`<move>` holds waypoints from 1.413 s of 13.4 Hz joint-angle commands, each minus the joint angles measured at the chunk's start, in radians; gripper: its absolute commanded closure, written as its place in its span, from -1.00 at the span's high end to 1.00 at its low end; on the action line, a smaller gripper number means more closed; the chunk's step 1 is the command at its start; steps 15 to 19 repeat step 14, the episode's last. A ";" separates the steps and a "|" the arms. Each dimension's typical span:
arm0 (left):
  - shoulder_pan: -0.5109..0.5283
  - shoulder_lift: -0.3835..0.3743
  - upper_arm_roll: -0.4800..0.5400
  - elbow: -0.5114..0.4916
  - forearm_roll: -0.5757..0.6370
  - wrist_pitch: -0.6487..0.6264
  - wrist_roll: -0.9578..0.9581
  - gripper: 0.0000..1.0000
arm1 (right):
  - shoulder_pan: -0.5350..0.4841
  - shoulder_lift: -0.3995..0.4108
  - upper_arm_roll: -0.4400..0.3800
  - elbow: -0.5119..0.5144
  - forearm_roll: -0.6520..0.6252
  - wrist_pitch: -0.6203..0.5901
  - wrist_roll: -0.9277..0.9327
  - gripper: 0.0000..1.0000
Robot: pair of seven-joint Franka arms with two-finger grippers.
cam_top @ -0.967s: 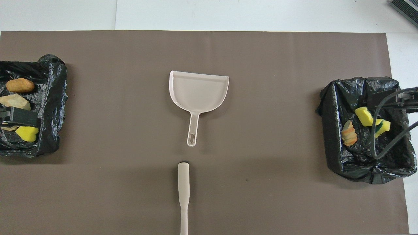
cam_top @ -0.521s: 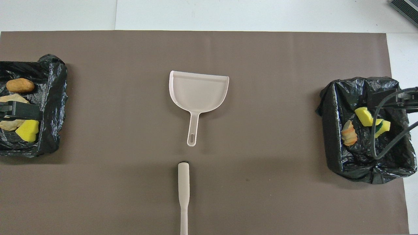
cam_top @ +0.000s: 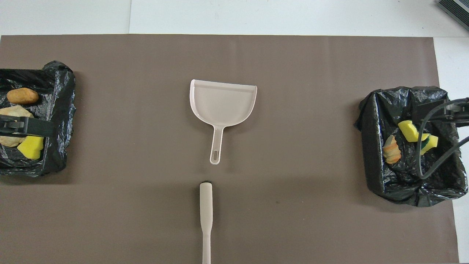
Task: Sweep and dump trash in bin
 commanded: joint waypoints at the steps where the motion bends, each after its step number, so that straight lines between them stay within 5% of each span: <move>1: -0.003 -0.018 0.010 -0.019 -0.002 -0.015 0.023 1.00 | -0.009 -0.014 0.008 -0.018 -0.003 0.014 -0.007 1.00; 19: 0.002 -0.022 0.051 0.015 -0.046 -0.061 -0.017 1.00 | -0.009 -0.015 0.008 -0.015 -0.006 0.007 -0.015 1.00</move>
